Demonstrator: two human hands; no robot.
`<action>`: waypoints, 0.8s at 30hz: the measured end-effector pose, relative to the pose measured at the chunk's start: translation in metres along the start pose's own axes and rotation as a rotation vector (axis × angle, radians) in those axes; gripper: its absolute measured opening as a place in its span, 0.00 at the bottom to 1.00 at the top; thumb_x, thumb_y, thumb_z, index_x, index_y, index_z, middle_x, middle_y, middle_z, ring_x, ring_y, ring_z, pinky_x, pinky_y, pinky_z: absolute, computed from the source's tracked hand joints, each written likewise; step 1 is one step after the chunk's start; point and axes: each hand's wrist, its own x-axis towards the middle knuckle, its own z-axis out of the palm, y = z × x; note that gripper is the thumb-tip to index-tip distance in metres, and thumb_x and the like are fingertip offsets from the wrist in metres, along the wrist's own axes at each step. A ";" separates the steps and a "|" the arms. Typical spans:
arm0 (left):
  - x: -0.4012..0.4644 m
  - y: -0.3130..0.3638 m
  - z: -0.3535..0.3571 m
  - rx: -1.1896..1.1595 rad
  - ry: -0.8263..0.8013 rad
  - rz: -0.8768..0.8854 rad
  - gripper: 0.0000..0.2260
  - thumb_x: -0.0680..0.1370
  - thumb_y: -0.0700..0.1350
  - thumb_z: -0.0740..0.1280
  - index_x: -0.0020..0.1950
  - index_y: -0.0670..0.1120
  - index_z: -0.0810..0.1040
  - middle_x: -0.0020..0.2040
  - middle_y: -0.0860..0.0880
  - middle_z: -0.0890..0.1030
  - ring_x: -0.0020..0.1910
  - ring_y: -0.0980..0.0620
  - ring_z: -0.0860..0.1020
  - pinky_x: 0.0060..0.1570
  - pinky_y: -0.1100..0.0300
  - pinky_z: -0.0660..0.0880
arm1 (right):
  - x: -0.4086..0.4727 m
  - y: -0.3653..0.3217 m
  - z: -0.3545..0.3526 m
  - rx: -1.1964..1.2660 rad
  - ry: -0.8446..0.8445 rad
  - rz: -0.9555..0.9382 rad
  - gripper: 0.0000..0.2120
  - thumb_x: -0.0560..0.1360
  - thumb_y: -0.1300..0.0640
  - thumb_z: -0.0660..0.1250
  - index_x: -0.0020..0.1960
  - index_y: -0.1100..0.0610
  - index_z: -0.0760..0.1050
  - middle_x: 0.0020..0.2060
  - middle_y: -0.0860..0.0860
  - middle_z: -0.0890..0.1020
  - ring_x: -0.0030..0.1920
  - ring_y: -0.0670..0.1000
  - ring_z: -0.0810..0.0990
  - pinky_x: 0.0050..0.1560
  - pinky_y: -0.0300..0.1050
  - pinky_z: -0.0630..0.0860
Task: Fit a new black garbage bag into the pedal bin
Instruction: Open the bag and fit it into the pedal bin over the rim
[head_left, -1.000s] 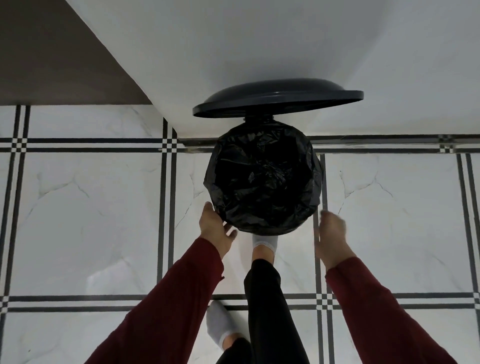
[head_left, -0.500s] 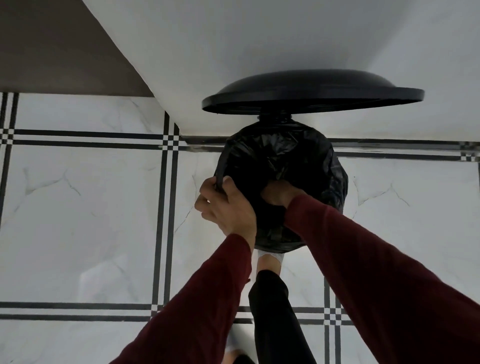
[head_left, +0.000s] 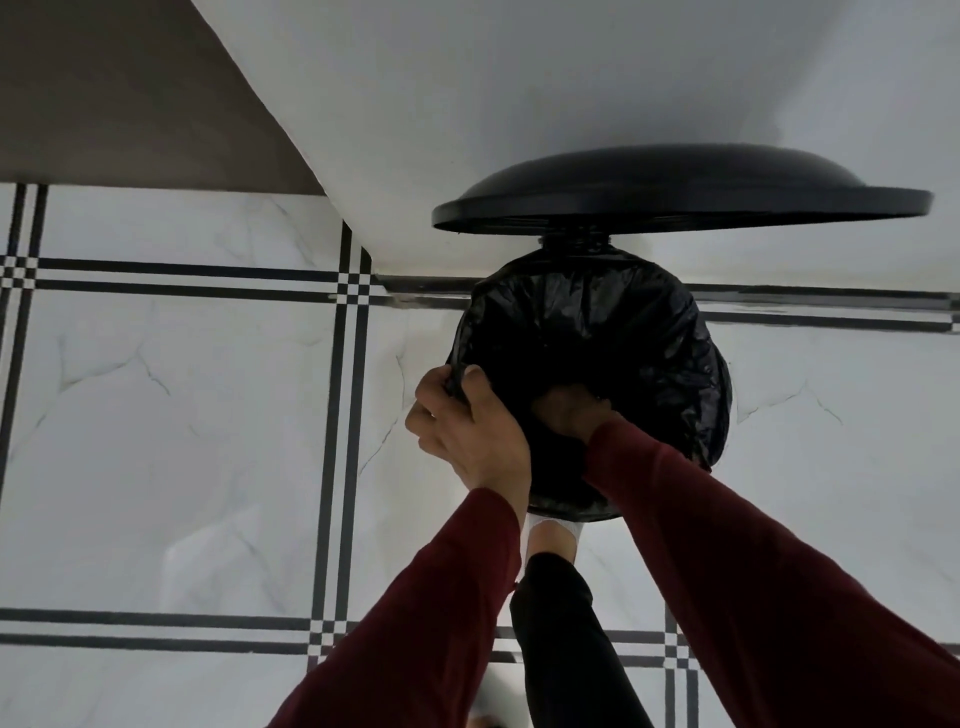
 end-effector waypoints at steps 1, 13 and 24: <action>0.000 0.001 -0.001 0.007 -0.009 -0.004 0.07 0.81 0.53 0.62 0.59 0.58 0.71 0.64 0.53 0.65 0.62 0.52 0.62 0.47 0.67 0.64 | -0.003 -0.002 -0.002 0.039 0.000 -0.022 0.23 0.86 0.51 0.55 0.79 0.57 0.65 0.78 0.59 0.67 0.77 0.62 0.65 0.77 0.57 0.61; 0.027 0.033 -0.056 0.417 -0.115 0.141 0.14 0.79 0.55 0.63 0.64 0.55 0.72 0.69 0.48 0.65 0.68 0.47 0.61 0.70 0.40 0.65 | -0.157 0.046 -0.061 0.388 0.746 -0.314 0.11 0.76 0.61 0.68 0.54 0.54 0.86 0.54 0.50 0.87 0.54 0.51 0.84 0.53 0.17 0.63; 0.065 0.073 0.015 0.553 -0.475 0.497 0.16 0.82 0.52 0.64 0.69 0.53 0.74 0.66 0.43 0.69 0.61 0.48 0.72 0.59 0.60 0.65 | -0.086 0.062 -0.132 0.739 0.562 -0.160 0.12 0.77 0.44 0.69 0.59 0.44 0.81 0.56 0.47 0.84 0.58 0.49 0.82 0.57 0.39 0.73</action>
